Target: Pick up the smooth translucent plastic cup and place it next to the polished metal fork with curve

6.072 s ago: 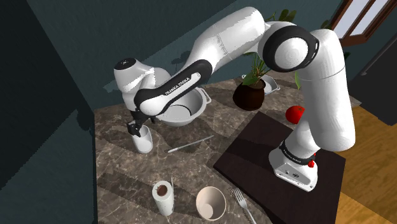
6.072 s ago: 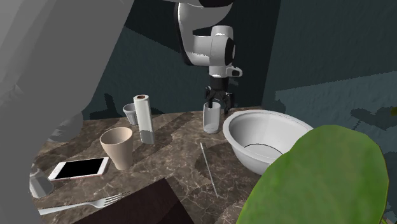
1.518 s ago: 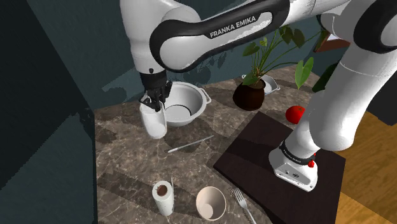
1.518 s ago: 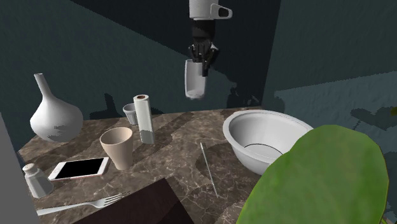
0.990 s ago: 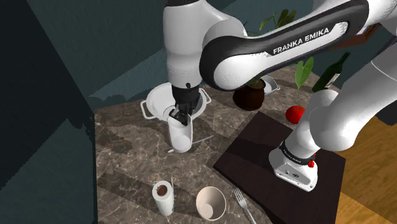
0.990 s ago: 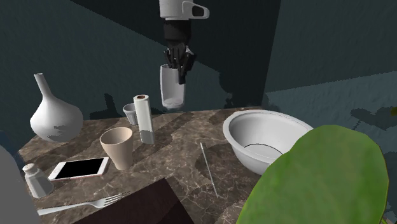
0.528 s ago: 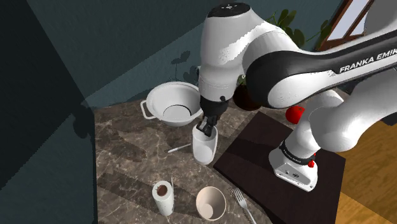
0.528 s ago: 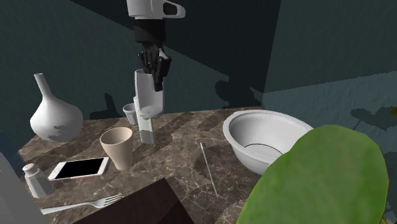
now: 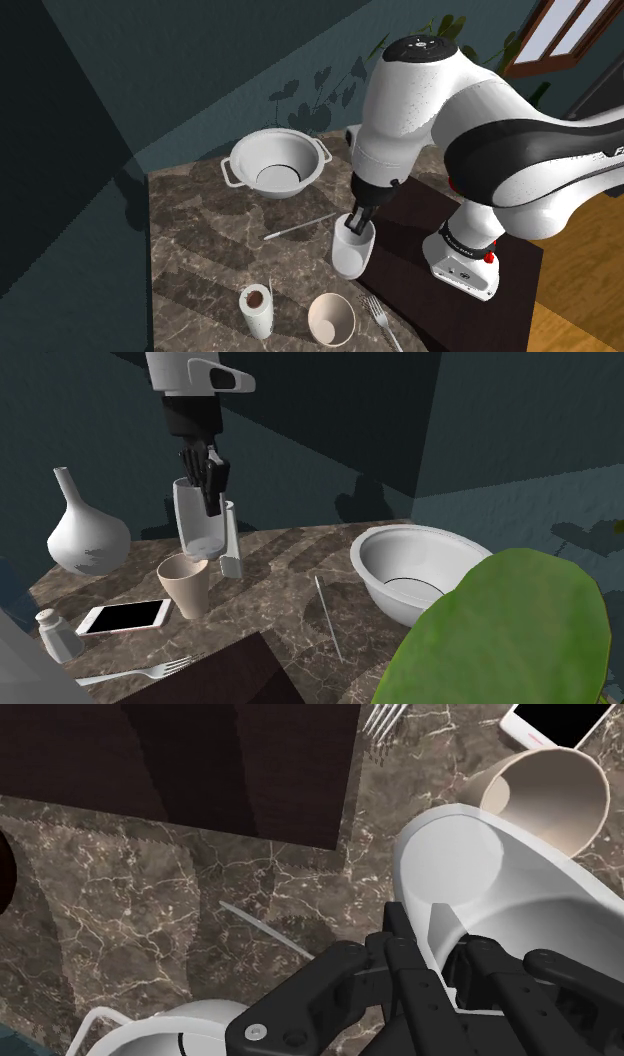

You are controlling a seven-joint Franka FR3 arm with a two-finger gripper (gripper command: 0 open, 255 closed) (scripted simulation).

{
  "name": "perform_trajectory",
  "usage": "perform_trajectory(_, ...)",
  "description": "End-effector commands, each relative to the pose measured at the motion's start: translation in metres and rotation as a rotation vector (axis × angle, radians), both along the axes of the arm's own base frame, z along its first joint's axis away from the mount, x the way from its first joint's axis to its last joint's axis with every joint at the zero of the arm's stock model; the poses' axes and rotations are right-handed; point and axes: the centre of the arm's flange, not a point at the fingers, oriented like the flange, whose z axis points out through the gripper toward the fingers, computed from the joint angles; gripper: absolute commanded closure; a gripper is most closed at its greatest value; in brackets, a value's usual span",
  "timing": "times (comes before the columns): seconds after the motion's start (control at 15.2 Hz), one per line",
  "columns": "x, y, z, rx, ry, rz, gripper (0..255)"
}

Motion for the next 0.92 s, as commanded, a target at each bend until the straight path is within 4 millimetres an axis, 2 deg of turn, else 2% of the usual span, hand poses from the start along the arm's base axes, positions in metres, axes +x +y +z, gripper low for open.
perform_trajectory(0.0, -0.001, 0.0, -0.01, 0.001, 0.0, 0.0, 255)
perform_trajectory(0.86, -0.001, 0.0, -0.079, 0.001, 0.0, 0.0, 255)
